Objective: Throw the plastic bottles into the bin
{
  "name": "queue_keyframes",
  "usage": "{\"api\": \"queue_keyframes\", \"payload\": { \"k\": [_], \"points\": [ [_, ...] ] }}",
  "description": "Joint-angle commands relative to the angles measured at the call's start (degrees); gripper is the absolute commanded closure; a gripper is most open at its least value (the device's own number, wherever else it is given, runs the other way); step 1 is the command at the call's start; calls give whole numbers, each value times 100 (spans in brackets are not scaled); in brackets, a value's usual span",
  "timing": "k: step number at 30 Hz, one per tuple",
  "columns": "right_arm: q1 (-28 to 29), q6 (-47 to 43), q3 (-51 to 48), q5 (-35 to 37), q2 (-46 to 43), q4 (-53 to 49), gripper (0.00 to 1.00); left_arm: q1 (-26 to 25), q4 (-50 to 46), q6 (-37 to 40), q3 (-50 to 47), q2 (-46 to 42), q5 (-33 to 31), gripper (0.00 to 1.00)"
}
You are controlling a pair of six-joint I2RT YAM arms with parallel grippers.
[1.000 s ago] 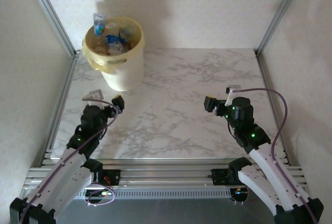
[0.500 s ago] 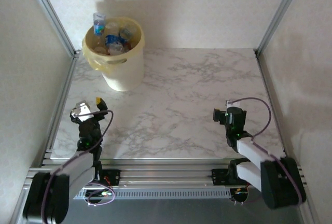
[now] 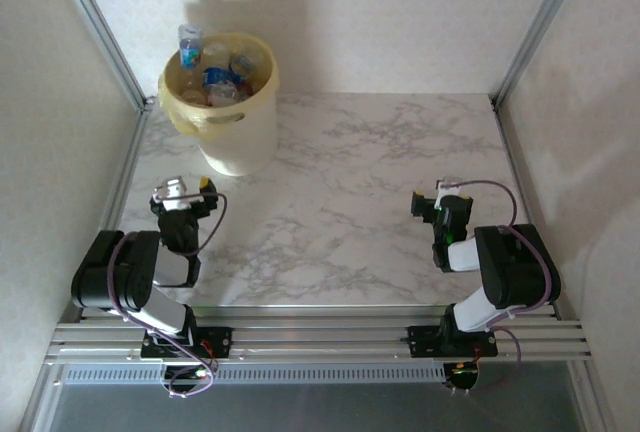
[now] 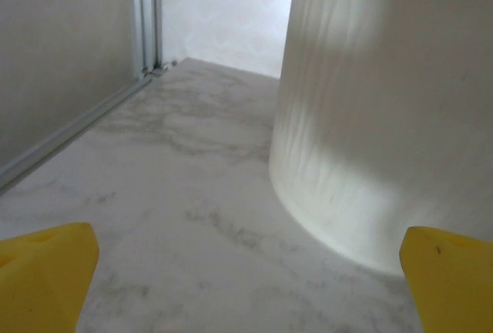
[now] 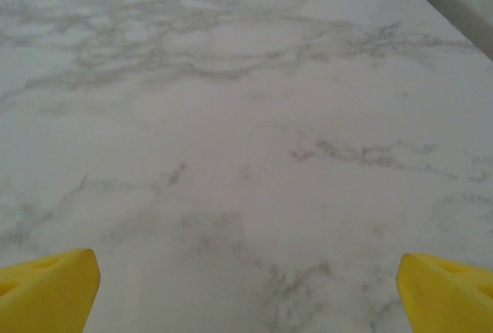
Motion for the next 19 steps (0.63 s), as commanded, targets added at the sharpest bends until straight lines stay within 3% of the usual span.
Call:
{"api": "queue_keyframes", "payload": {
  "k": [1,19],
  "points": [
    [-88,235,359,-57,-49,-237,1,161,-243,-118,170,14,363,0],
    [-33,191,375,48,-39,-243,1,173,-328,-108,187,3,378,0]
  ]
}}
